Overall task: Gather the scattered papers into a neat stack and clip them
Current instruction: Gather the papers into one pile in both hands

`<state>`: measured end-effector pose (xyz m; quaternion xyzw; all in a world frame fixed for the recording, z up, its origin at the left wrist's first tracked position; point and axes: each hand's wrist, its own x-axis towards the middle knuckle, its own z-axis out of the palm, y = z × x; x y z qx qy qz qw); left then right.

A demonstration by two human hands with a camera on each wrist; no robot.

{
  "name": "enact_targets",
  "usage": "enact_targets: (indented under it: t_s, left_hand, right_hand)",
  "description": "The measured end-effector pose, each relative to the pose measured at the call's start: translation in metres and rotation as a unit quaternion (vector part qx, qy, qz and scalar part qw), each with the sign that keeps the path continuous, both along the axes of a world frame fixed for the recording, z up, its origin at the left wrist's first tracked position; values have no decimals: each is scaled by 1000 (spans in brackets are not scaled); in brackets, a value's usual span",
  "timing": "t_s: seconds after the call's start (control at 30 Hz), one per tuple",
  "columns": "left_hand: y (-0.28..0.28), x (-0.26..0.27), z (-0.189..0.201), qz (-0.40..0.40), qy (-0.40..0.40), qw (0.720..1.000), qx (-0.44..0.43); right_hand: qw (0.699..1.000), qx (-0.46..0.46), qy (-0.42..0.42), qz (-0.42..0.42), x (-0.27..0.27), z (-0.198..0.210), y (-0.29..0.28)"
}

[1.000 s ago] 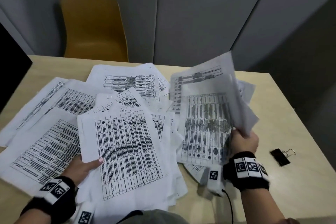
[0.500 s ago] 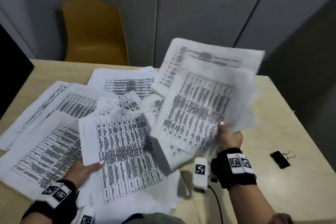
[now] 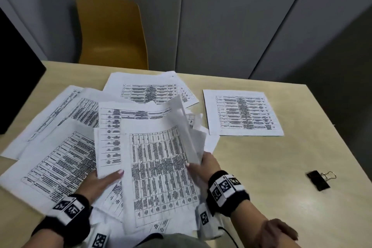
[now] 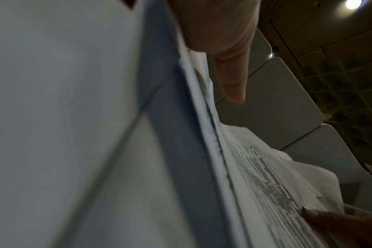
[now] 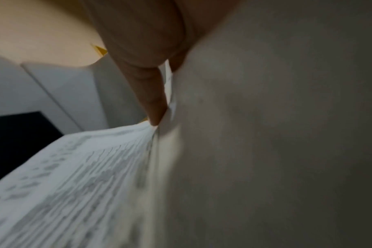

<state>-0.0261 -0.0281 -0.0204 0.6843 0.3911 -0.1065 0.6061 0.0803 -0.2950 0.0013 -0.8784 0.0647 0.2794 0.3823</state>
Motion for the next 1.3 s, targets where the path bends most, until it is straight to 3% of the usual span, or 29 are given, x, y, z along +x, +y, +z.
enact_targets:
  t_s: [0.07, 0.17, 0.23, 0.3, 0.4, 0.5, 0.57, 0.7, 0.87, 1.07, 1.13, 1.2, 1.27, 1.3]
  left_hand:
    - [14, -3, -29, -3, 7, 1000, 7]
    - [-9, -2, 18, -21, 19, 1000, 13]
    - [-13, 1, 23, -6, 23, 1000, 8]
    - [-12, -1, 22, -7, 19, 1000, 2]
    - [-9, -2, 17, -6, 16, 1000, -2]
    - [-5, -3, 19, -3, 12, 1000, -24]
    - [-5, -3, 19, 6, 1, 999, -35]
    - [-4, -3, 20, 24, -18, 998, -47]
    - [-2, -1, 18, 30, -23, 998, -59]
    - [0, -1, 18, 34, -12, 997, -72]
    - [1, -2, 16, 35, -11, 997, -64]
    - [1, -3, 16, 36, -6, 997, -65]
    - [1, -4, 17, 39, -1, 997, -67]
    - [1, -5, 17, 39, 2, 997, -64]
  right_hand:
    - [997, -46, -5, 64, -2, -1, 6]
    - [996, -10, 5, 87, -3, 0, 8]
    - [998, 46, -24, 32, 2, -1, 2]
    - [990, 60, -114, -53, 18, -8, -12]
    - [976, -50, -194, -88, 51, -16, -43]
    - [972, -168, -157, -40, 80, -17, -67]
    - [965, -225, -130, 40, 92, -20, -75]
    - [941, -273, -109, 170, 85, -23, -73]
    - [920, -256, -131, 268, 38, -19, -64]
    - [912, -196, -183, 309, -22, -17, -75]
    - [930, -137, -189, 285, -28, -20, -78]
    - [953, -74, -237, 175, -21, -24, -81]
    - [960, -95, -263, 17, -3, -24, -86]
    - [963, -138, -228, -31, 6, -21, -88]
